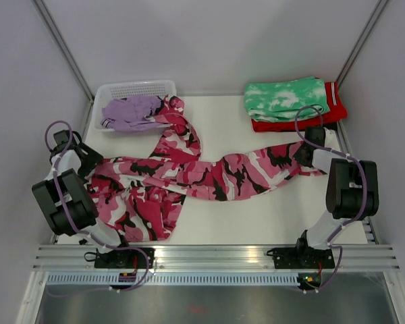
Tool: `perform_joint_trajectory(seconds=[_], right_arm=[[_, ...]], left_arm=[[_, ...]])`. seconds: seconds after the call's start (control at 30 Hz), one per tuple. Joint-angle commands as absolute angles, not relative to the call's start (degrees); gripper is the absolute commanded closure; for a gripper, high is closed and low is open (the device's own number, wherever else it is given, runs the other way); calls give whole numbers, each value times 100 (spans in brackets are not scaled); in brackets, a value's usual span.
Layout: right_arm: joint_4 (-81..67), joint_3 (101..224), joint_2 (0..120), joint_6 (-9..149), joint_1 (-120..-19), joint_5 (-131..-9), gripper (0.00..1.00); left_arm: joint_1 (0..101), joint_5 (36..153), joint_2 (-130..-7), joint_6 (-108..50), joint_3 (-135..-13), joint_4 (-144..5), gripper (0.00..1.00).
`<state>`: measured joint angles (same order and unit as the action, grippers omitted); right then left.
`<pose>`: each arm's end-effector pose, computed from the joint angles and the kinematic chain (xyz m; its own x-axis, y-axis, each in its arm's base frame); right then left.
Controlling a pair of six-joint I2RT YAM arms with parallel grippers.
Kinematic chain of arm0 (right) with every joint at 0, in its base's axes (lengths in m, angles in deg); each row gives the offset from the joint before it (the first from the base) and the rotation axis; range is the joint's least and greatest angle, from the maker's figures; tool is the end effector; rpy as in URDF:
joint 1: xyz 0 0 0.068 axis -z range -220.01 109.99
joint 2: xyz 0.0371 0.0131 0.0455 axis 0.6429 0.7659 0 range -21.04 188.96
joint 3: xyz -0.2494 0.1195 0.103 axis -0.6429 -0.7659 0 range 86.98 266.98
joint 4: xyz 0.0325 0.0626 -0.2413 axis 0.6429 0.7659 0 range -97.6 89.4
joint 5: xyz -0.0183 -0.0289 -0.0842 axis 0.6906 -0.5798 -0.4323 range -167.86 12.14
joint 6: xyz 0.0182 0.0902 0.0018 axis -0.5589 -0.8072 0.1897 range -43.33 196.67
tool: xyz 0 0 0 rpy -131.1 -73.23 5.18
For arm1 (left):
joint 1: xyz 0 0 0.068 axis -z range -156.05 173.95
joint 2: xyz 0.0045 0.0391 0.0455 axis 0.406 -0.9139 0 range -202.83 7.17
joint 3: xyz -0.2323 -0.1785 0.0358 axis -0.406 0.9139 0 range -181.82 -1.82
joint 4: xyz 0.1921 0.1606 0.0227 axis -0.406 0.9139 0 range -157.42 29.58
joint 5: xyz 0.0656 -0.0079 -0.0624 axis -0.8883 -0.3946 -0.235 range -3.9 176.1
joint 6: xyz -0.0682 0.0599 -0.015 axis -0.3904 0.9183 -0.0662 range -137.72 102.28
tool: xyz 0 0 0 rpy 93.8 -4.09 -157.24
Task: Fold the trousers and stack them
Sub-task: Flatten the trousers out
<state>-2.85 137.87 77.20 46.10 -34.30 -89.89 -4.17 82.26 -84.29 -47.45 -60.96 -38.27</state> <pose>0.3555 -0.0529 0.1438 -0.5617 0.5561 -0.6126 0.5929 0.7869 0.1707 0.2903 0.1614 0.1885 -0.4257 -0.7885 -0.4439 -0.8171 0.5457 -0.1858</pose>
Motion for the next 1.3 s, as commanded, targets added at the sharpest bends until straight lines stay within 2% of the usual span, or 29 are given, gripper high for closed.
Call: perform_joint_trajectory(seconds=[0.0, 0.2, 0.37, 0.4, 0.47, 0.5, 0.57, 0.6, 0.7, 0.73, 0.77, 0.83, 0.9, 1.07, 1.27], right_arm=[[-206, 13892, 7740, 4828, -3140, -8832, 100], [-22, 13979, 7275, 4969, -3070, -8928, 100], [207, 14068, 7142, 4881, -2955, -8692, 100], [276, 14068, 7099, 4863, -2955, -8622, 97], [382, 14076, 6976, 4819, -2938, -8629, 89], [522, 14103, 6914, 4819, -2929, -8717, 77], [637, 14190, 6791, 4871, -2894, -8744, 60], [742, 14217, 6677, 4889, -2824, -8735, 41], [874, 14322, 6580, 5012, -2622, -8691, 34], [901, 14383, 6597, 5047, -2560, -8674, 34], [927, 14410, 6667, 5074, -2438, -8682, 33], [867, 14428, 6729, 5144, -2297, -8621, 33], [674, 14437, 6860, 5206, -2147, -8595, 32], [225, 14761, 7475, 5750, -2041, -8577, 33], [-125, 15263, 8039, 6356, -2041, -7963, 33]], left_arm=[[-435, 8346, -8529, -4541, -6414, -4509, 9], [-443, 8100, -8889, -4101, -6765, -4940, 7], [-435, 8117, -9443, -4013, -6941, -4949, 9], [-443, 8143, -9496, -4039, -6915, -4975, 10], [-435, 8205, -9628, -4074, -6792, -5089, 11], [-443, 8231, -9672, -4083, -6783, -5098, 11], [-443, 8336, -9803, -4057, -6792, -5125, 14], [-435, 8476, -9839, -4040, -6809, -5125, 15], [-435, 8583, -9935, -4022, -6792, -5248, 31], [-435, 8722, -9971, -4048, -6800, -5257, 52], [-435, 8811, -10058, -4057, -6809, -5265, 59], [-443, 8890, -10146, -4074, -6853, -5230, 82], [-435, 8935, -10217, -4083, -6897, -5187, 98], [-426, 9251, -10033, -3952, -6888, -5344, 98], [-426, 9716, -9181, -3767, -6731, -5362, 98]])
